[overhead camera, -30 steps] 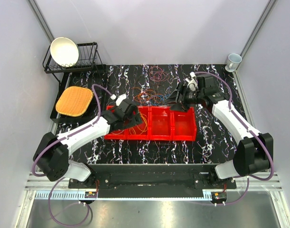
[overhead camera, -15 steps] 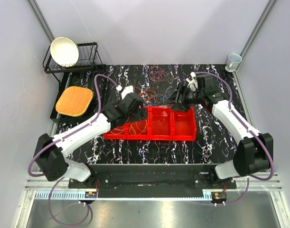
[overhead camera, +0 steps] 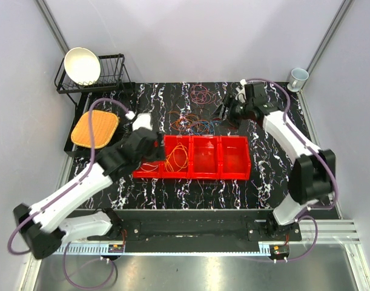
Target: Untangle the cables
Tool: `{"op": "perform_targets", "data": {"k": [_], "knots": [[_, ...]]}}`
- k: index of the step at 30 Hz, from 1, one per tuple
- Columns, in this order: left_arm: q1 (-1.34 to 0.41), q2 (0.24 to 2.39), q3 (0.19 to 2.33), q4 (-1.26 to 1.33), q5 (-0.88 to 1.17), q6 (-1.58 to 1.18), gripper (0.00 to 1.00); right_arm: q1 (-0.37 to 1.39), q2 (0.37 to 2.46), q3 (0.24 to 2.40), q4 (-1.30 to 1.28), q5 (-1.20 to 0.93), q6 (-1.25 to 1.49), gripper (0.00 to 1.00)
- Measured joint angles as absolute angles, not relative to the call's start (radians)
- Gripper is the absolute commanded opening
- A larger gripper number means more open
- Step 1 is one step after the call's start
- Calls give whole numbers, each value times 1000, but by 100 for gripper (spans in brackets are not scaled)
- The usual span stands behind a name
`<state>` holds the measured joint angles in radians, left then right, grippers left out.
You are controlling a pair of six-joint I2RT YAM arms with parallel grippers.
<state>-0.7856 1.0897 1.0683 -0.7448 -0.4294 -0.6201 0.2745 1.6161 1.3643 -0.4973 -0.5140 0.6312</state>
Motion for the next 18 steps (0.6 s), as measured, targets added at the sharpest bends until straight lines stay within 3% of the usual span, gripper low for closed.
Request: {"op": "perform_targets", "data": {"k": [10, 18], "knots": [[-784, 769, 889, -859, -511, -559, 79, 295, 1987, 1732, -542, -445, 496, 68], [-784, 733, 894, -894, -530, -504, 79, 323, 2221, 2022, -592, -416, 331, 69]]}}
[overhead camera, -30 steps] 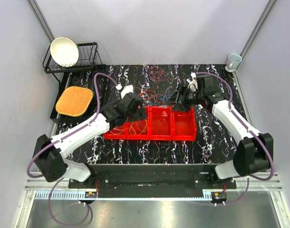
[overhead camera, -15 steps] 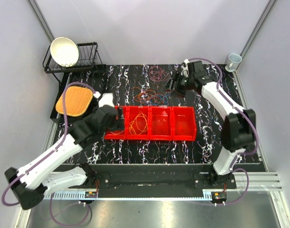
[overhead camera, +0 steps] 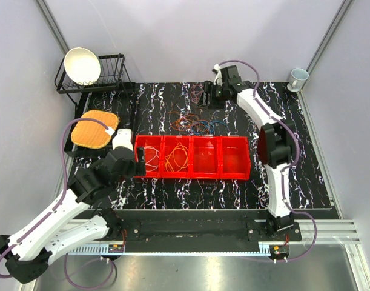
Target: Untangle the cables
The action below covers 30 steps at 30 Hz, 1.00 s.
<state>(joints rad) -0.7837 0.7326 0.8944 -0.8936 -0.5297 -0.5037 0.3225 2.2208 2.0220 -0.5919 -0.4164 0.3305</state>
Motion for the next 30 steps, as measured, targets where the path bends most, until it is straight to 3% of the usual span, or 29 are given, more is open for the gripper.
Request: {"op": "perform_targets", "data": {"k": [13, 16, 18, 20, 30], "knots": [[-784, 741, 890, -896, -527, -488, 79, 377, 2601, 2490, -724, -335, 141, 70], [-784, 741, 890, -896, -527, -488, 79, 378, 2634, 2509, -730, -327, 133, 53], [-784, 742, 890, -897, -527, -488, 78, 379, 2639, 2509, -731, -324, 131, 20], [-784, 743, 890, -897, -527, -488, 78, 380, 2639, 2510, -726, -326, 130, 0], [-784, 750, 890, -897, -528, -488, 78, 405, 2569, 2588, -706, -370, 162, 0]]}}
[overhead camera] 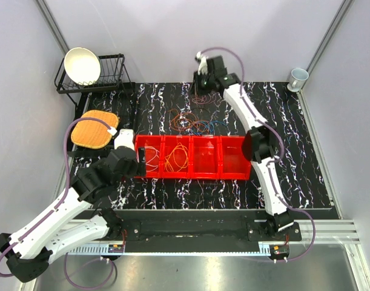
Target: Untangle the cables
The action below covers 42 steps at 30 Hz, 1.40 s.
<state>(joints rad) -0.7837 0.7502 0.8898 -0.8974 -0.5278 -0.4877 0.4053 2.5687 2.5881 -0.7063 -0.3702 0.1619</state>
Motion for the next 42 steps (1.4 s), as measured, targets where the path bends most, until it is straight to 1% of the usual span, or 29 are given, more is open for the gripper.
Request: {"op": "perform_targets", "data": {"k": [3, 5, 10, 14, 19, 24, 28, 42], "knots": [[-784, 750, 890, -897, -529, -488, 78, 406, 2430, 2584, -679, -390, 192, 0], [-784, 750, 890, -897, -529, -488, 77, 406, 2273, 2524, -607, -414, 223, 0], [-784, 750, 890, -898, -530, -489, 77, 407, 1790, 2231, -283, -472, 295, 0], [-784, 749, 890, -898, -530, -489, 77, 408, 1602, 2110, -115, -491, 326, 0], [-784, 737, 890, -898, -530, -489, 77, 409, 1570, 1957, -19, -509, 380, 0], [-784, 719, 890, -898, -531, -490, 76, 409, 1613, 1847, -78, -519, 429, 0], [-784, 719, 890, -898, -531, -490, 76, 409, 1593, 1842, -82, -535, 444, 0], [-784, 722, 890, -903, -531, -493, 75, 409, 1378, 1808, -104, -543, 426, 0]]}}
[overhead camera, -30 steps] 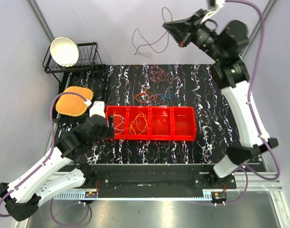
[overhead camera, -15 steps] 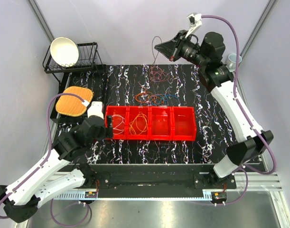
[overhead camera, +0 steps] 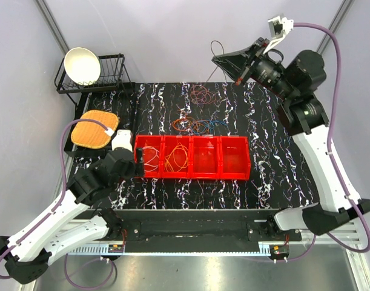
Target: Untangle the cables
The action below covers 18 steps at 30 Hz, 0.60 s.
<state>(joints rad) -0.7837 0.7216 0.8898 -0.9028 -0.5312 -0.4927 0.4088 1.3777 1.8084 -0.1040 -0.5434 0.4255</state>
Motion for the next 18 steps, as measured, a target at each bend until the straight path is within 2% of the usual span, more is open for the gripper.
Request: {"op": "perform_targets", "data": {"k": [18], "knots": [[-784, 736, 889, -927, -529, -514, 75, 410, 1125, 1737, -308, -436, 276, 0]]}}
